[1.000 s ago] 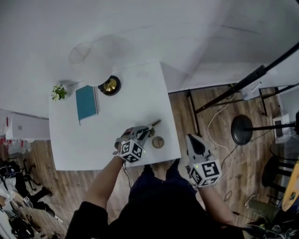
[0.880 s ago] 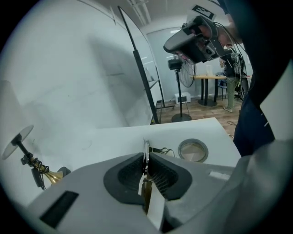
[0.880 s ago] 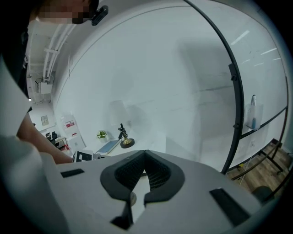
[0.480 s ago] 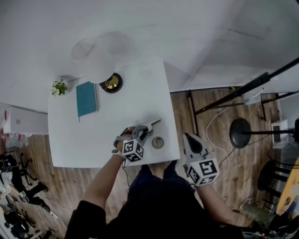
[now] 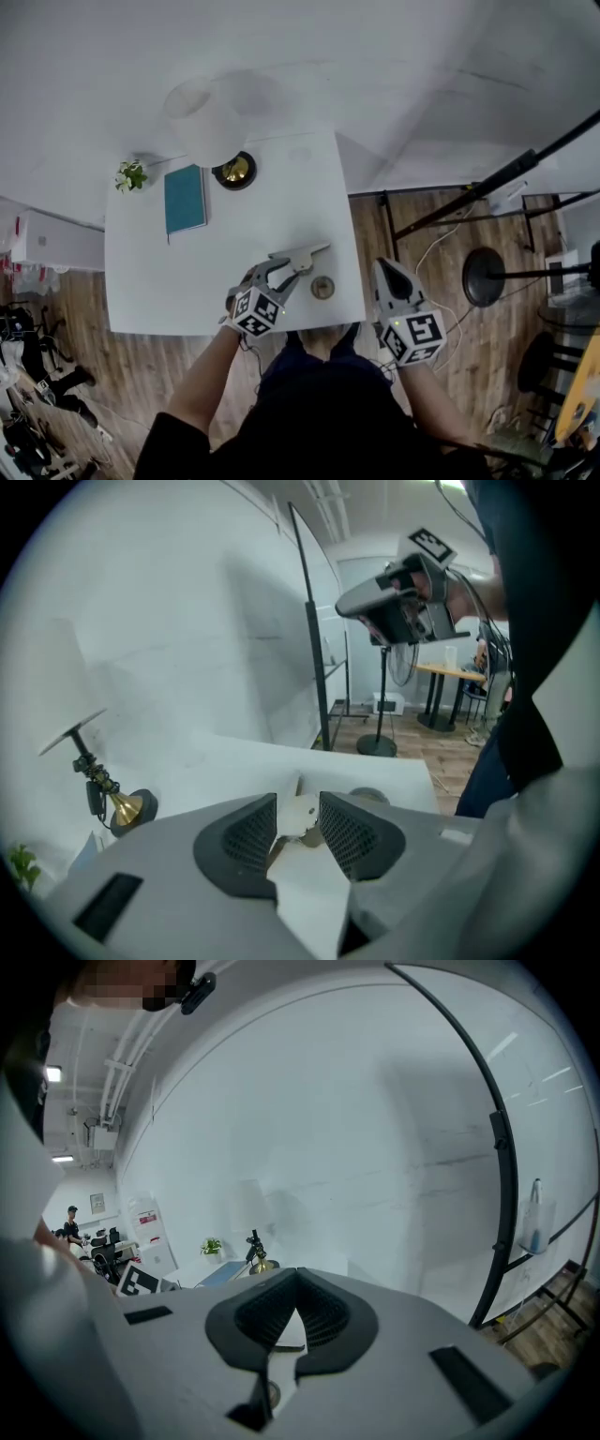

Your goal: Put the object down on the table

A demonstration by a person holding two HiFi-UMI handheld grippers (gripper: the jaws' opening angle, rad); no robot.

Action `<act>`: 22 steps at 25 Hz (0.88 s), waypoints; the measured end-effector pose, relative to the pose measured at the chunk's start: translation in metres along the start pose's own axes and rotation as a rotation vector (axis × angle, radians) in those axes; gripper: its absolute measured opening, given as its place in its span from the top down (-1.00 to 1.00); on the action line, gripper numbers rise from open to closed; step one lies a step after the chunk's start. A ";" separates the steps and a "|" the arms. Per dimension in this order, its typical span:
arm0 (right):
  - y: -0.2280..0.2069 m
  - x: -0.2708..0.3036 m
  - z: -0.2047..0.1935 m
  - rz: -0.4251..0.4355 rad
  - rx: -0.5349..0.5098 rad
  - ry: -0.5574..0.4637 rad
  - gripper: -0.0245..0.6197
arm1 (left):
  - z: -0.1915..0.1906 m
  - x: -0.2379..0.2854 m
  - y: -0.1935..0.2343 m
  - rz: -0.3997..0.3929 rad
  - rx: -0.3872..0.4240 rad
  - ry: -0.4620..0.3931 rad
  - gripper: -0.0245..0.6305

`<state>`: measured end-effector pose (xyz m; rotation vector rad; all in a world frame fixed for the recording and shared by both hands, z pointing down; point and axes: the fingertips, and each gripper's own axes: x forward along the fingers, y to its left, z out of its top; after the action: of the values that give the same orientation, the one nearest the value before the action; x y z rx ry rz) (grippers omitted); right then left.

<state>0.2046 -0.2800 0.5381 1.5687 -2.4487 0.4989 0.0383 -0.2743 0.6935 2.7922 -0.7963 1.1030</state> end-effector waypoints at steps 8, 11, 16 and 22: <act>0.005 -0.009 0.057 -0.017 -0.102 -0.141 0.90 | 0.099 -0.089 0.054 0.175 -0.274 -0.290 0.59; 0.014 -0.017 0.092 -0.017 -0.177 -0.227 0.90 | 0.140 -0.119 0.068 0.213 -0.303 -0.395 0.73; 0.029 -0.033 0.139 -0.012 -0.269 -0.324 0.90 | 0.195 -0.168 0.080 0.271 -0.321 -0.547 0.90; 0.045 -0.052 0.175 0.015 -0.287 -0.417 0.91 | 0.235 -0.219 0.092 0.419 -0.304 -0.627 0.91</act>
<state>0.1895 -0.2854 0.3504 1.6614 -2.6688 -0.1985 0.0073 -0.3066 0.3627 2.7636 -1.4977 0.0553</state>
